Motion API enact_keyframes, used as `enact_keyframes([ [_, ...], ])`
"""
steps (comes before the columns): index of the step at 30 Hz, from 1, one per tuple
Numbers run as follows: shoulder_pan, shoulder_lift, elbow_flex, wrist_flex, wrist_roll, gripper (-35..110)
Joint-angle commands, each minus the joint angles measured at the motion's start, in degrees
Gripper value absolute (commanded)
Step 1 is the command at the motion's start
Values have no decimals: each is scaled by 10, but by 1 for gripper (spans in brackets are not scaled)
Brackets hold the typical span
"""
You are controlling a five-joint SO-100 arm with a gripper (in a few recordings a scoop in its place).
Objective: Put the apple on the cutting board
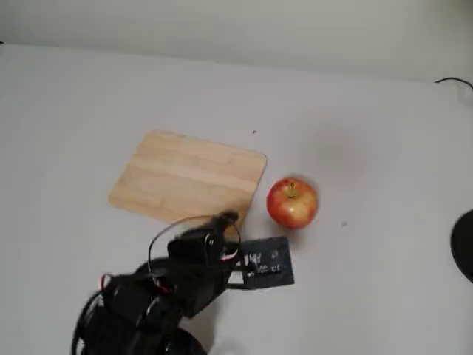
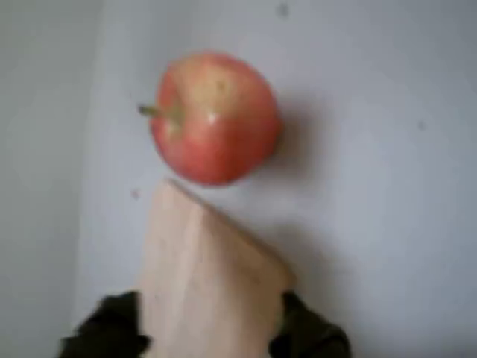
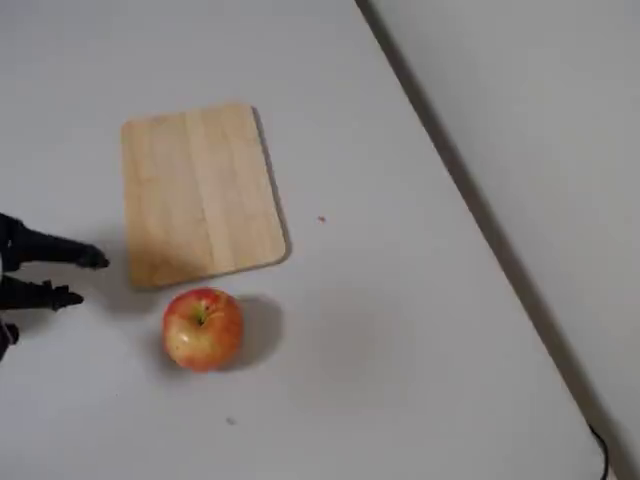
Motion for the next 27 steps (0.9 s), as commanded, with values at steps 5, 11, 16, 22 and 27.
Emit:
enact_keyframes([
  [5, 11, -372, -307, 13, 24, 38],
  [11, 25, -547, -444, 34, 18, 40],
  [16, 40, -679, -584, 117, 18, 44],
  [22, 47, -780, -722, 208, 0, 47],
  [27, 55, -858, -807, 269, -16, 48],
])
